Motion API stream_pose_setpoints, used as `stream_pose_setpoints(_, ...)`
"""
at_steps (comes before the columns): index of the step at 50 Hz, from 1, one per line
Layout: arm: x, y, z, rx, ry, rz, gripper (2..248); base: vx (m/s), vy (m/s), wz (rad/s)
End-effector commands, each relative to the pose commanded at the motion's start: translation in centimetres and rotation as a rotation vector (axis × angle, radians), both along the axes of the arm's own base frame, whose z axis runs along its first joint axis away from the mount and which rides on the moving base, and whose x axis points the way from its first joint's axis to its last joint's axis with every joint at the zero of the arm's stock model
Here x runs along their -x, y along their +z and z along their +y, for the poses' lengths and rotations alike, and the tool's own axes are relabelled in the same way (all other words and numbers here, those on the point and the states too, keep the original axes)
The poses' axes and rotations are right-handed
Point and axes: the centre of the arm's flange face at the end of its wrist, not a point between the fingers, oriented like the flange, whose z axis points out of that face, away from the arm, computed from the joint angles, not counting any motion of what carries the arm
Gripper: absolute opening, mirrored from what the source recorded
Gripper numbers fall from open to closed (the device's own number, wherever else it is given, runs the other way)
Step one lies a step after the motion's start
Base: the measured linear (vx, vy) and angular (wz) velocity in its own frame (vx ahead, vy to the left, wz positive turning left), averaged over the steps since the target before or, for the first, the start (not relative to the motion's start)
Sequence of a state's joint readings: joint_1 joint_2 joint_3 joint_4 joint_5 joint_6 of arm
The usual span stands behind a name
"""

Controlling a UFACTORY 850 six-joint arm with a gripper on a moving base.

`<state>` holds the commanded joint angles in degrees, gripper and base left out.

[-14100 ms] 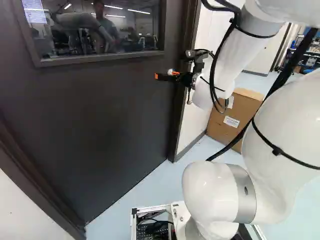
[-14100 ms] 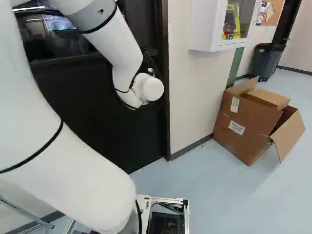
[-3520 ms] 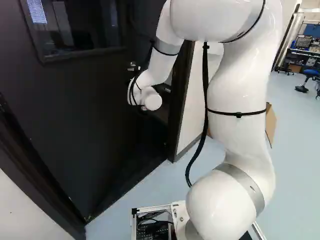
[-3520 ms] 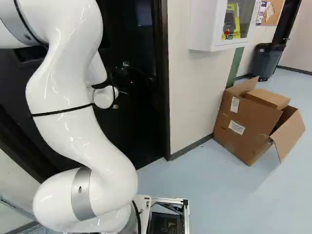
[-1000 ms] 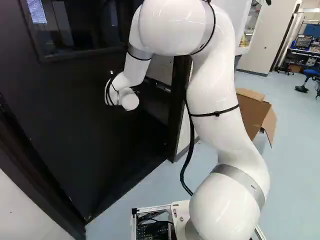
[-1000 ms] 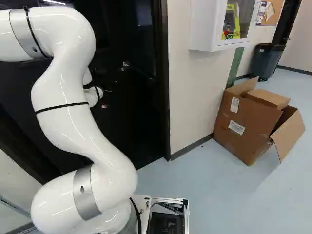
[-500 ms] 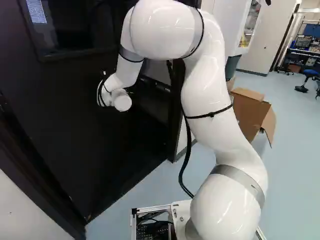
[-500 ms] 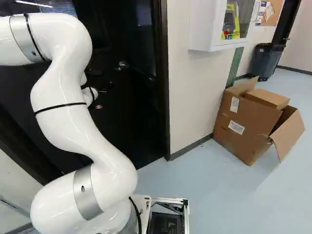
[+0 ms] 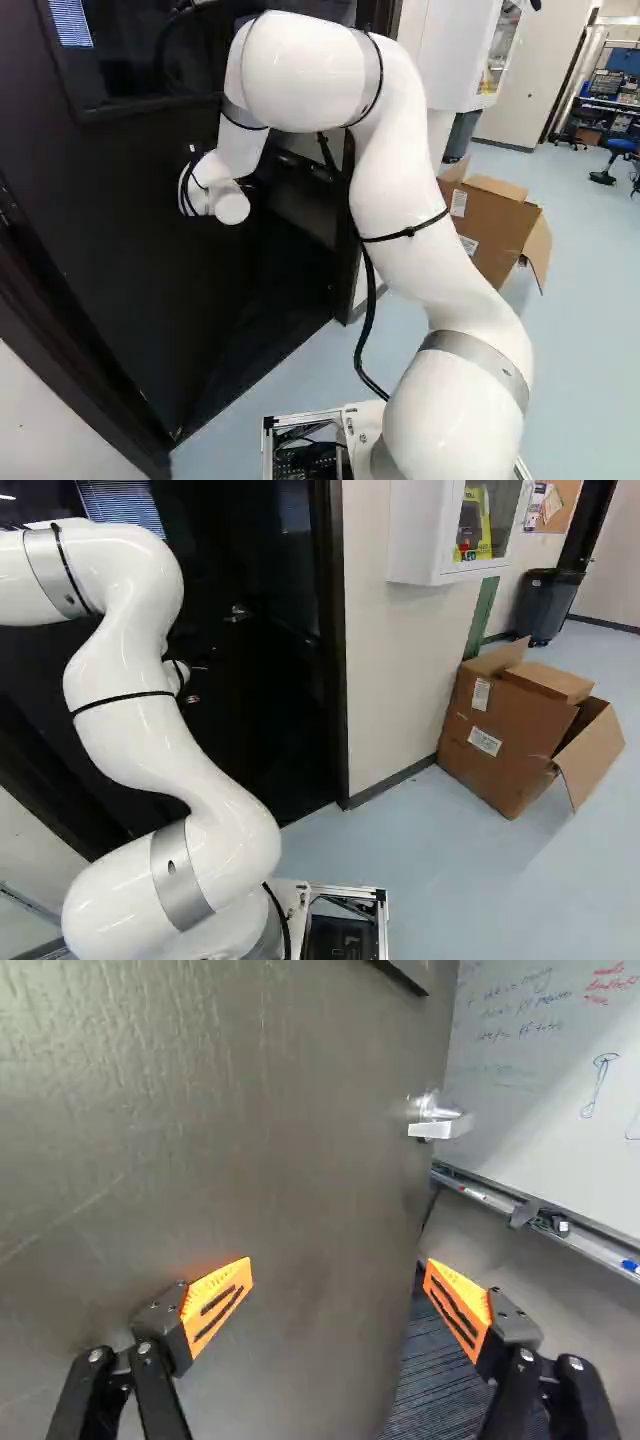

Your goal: Open the door and move inside

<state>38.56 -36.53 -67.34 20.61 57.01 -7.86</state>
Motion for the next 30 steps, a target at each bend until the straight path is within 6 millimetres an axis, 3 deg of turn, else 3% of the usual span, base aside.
stream_pose_setpoints(30,1.4,-0.3,5.4,0.012,0.119,-0.035,247,0.000,0.000,0.000)
